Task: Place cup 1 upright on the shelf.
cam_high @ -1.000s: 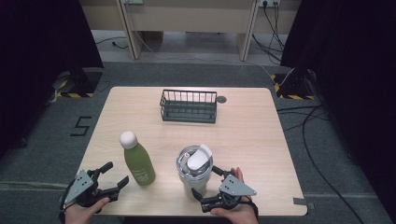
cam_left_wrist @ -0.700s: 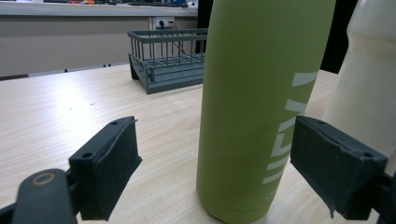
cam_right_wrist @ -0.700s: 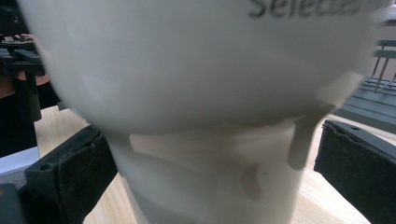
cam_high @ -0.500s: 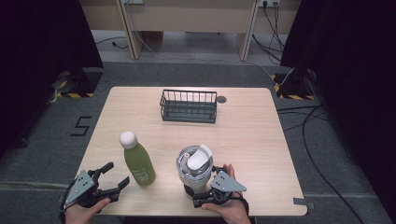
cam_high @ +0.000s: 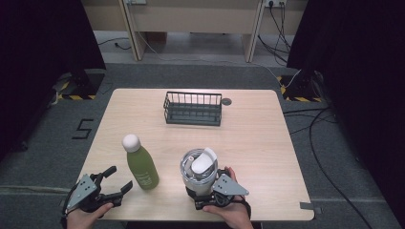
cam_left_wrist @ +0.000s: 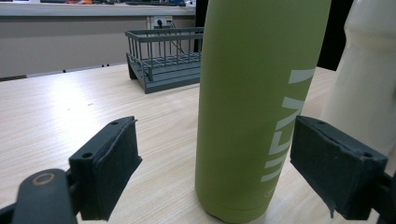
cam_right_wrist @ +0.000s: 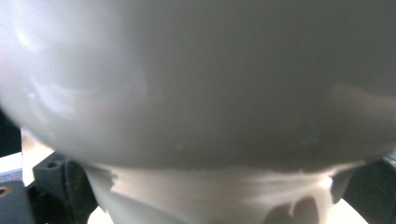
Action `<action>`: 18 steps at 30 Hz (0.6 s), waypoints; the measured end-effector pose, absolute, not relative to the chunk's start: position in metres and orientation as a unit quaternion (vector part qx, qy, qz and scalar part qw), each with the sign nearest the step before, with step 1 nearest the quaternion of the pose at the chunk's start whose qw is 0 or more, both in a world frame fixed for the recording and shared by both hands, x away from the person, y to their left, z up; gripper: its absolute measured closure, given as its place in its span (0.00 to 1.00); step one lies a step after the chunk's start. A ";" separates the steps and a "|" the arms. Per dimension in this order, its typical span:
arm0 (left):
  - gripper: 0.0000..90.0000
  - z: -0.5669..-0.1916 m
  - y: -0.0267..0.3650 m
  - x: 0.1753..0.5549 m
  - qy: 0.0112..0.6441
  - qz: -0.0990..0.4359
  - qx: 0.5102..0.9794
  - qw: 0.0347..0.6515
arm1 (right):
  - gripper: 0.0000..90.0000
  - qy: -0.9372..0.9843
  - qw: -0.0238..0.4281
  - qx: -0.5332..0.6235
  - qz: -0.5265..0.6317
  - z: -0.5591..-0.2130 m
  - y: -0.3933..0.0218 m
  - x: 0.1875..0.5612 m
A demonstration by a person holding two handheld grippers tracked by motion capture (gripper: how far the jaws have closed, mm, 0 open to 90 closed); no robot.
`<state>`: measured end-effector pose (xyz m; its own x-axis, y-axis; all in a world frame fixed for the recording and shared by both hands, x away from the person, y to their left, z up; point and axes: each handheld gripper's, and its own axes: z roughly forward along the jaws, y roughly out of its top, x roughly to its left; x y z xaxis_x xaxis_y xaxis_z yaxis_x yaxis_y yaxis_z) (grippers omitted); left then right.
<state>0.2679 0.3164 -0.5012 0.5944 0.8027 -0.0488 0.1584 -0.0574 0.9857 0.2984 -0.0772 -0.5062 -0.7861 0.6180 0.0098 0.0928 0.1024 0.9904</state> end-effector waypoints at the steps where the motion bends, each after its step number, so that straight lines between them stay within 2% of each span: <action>1: 0.16 -0.501 0.316 0.268 0.356 0.275 0.673 0.587 | 0.09 0.710 0.211 0.247 0.625 -0.507 -0.077 0.297; 18: 0.16 -0.502 0.317 0.268 0.358 0.274 0.672 0.588 | 0.12 0.721 0.219 0.231 0.615 -0.502 -0.075 0.295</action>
<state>0.2683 0.3175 -0.5018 0.5938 0.8028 -0.0539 0.1594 -0.0517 0.9859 0.2953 -0.0754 -0.5016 -0.7970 0.6031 -0.0324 0.0633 0.1368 0.9886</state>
